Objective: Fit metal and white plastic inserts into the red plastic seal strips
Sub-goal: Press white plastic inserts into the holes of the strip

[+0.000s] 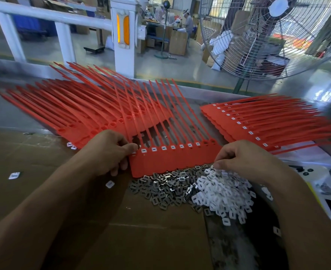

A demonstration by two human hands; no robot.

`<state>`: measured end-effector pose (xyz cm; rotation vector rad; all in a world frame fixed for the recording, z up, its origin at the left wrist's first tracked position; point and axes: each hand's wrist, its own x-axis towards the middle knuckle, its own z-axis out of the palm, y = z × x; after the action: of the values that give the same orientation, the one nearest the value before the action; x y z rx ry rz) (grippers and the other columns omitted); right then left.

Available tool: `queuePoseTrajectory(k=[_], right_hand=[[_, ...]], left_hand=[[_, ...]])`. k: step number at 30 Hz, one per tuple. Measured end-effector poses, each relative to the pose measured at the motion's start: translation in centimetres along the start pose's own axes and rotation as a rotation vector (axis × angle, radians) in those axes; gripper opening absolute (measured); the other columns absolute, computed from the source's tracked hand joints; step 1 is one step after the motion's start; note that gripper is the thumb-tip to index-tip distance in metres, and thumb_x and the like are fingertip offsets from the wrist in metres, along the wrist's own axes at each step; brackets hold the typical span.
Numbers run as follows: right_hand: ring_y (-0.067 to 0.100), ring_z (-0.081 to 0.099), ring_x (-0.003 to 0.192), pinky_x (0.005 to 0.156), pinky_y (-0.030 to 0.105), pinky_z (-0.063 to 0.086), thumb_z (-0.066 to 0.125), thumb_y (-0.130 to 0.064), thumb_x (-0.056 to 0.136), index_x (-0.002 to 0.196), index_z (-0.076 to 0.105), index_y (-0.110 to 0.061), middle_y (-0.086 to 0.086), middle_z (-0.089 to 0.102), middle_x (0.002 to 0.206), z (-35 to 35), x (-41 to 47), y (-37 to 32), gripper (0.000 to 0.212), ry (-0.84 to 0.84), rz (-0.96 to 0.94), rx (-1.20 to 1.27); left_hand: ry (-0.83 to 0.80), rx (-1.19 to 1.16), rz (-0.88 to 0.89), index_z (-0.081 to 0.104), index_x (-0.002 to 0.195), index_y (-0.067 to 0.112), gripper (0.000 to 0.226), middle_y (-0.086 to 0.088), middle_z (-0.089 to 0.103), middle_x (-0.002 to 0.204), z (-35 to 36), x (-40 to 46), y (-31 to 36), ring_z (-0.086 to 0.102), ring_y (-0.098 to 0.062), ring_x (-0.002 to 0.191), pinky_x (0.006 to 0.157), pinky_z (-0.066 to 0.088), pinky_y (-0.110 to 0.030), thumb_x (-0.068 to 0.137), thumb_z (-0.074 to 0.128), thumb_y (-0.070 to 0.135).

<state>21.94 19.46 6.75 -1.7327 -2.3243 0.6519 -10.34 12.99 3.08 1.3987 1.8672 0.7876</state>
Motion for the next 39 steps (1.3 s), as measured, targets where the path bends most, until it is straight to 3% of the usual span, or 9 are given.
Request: queuePoseTrajectory(k=[7,14,23,26,34,39], right_hand=[[0.009,0.07,0.074,0.07,0.029,0.052,0.082,-0.026,0.087,0.078,0.078,-0.026,-0.006,0.076,0.078,-0.5,-0.3,0.0,0.01,-0.029,-0.003,0.046],[-0.001,0.063,0.053,0.06,0.025,0.046,0.079,-0.018,0.089,0.083,0.076,-0.019,-0.005,0.074,0.069,0.3,0.4,0.7,0.007,0.14,-0.033,0.393],[0.009,0.066,0.058,0.058,0.027,0.059,0.076,-0.012,0.092,0.09,0.08,-0.03,-0.004,0.071,0.069,2.3,2.2,1.1,0.019,0.296,-0.059,0.546],[0.008,0.067,0.054,0.055,0.018,0.054,0.078,-0.016,0.092,0.093,0.079,-0.03,-0.007,0.072,0.071,2.6,2.7,1.1,0.014,0.312,-0.034,0.553],[0.003,0.058,0.044,0.044,0.02,0.045,0.068,-0.019,0.097,0.087,0.075,-0.023,-0.007,0.075,0.07,3.4,4.3,0.6,0.013,0.385,0.017,0.506],[0.0,0.058,0.05,0.048,0.017,0.042,0.071,-0.021,0.094,0.083,0.075,-0.021,-0.007,0.075,0.071,3.7,5.0,0.7,0.012,0.385,0.059,0.495]], left_hand=[[-0.001,0.007,0.004,0.068,0.088,0.015,0.025,-0.004,0.07,0.059,-0.1,-0.1,0.1,0.055,-0.013,0.038,0.036,0.039,-0.022,0.099,0.063,0.036],[0.0,0.008,0.007,0.068,0.087,0.015,0.025,-0.004,0.07,0.059,0.0,-0.2,0.0,0.055,-0.013,0.038,0.036,0.038,-0.02,0.099,0.063,0.036],[-0.007,0.003,-0.002,0.068,0.088,0.015,0.024,-0.003,0.07,0.058,0.0,-0.3,0.1,0.054,-0.013,0.038,0.036,0.038,-0.02,0.099,0.062,0.036],[-0.009,0.005,0.0,0.068,0.088,0.015,0.025,-0.003,0.07,0.059,-0.1,-0.4,0.2,0.055,-0.012,0.038,0.036,0.038,-0.02,0.099,0.062,0.036],[-0.009,0.011,-0.002,0.068,0.086,0.013,0.027,-0.004,0.07,0.059,-0.1,-0.7,0.4,0.055,-0.013,0.039,0.036,0.038,-0.02,0.099,0.062,0.036],[-0.016,0.019,-0.007,0.069,0.087,0.013,0.026,-0.004,0.07,0.059,-0.2,-0.7,0.4,0.055,-0.013,0.039,0.035,0.039,-0.02,0.099,0.062,0.035]])
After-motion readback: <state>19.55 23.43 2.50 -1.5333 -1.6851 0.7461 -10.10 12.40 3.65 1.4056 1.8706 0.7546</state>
